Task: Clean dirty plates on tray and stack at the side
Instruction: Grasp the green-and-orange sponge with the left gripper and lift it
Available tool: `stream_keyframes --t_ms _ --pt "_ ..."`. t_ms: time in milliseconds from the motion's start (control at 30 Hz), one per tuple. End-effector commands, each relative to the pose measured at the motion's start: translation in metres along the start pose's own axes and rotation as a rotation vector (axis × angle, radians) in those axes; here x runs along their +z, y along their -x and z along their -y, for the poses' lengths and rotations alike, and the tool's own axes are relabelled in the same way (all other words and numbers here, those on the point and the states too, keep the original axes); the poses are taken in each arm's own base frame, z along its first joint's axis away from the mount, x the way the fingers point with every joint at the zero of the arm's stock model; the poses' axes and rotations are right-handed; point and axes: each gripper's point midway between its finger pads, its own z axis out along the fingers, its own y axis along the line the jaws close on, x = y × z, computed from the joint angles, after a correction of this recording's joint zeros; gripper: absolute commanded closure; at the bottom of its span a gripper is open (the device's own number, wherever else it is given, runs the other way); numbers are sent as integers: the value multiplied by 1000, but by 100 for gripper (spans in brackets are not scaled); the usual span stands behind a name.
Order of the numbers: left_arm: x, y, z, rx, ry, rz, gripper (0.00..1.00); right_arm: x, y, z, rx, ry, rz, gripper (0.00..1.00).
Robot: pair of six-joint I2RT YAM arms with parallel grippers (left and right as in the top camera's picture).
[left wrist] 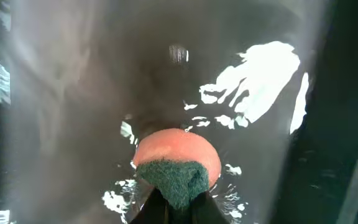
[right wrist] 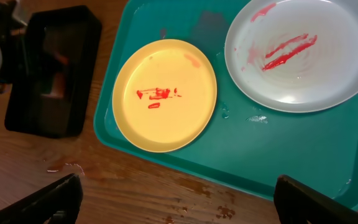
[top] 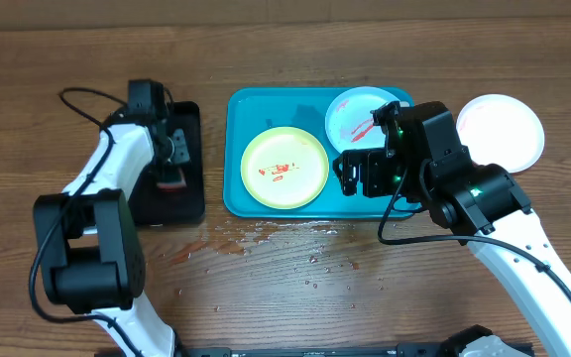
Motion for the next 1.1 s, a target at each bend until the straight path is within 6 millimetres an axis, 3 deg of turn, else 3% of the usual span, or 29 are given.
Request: stream_keyframes --t_ms 0,200,400,500,1067 --pt "-65 45 -3 -7 11 178 96 17 1 3 10 -12 -37 0" --pt "-105 56 -11 -3 31 265 96 65 -16 21 126 -78 -160 0" --pt "-98 39 -9 12 29 190 96 101 -37 35 162 -126 -267 4" --pt "-99 43 -19 0 96 211 96 104 -37 36 163 -128 -270 4" --pt "-99 43 -15 -28 67 213 96 105 -34 35 160 -122 -256 4"
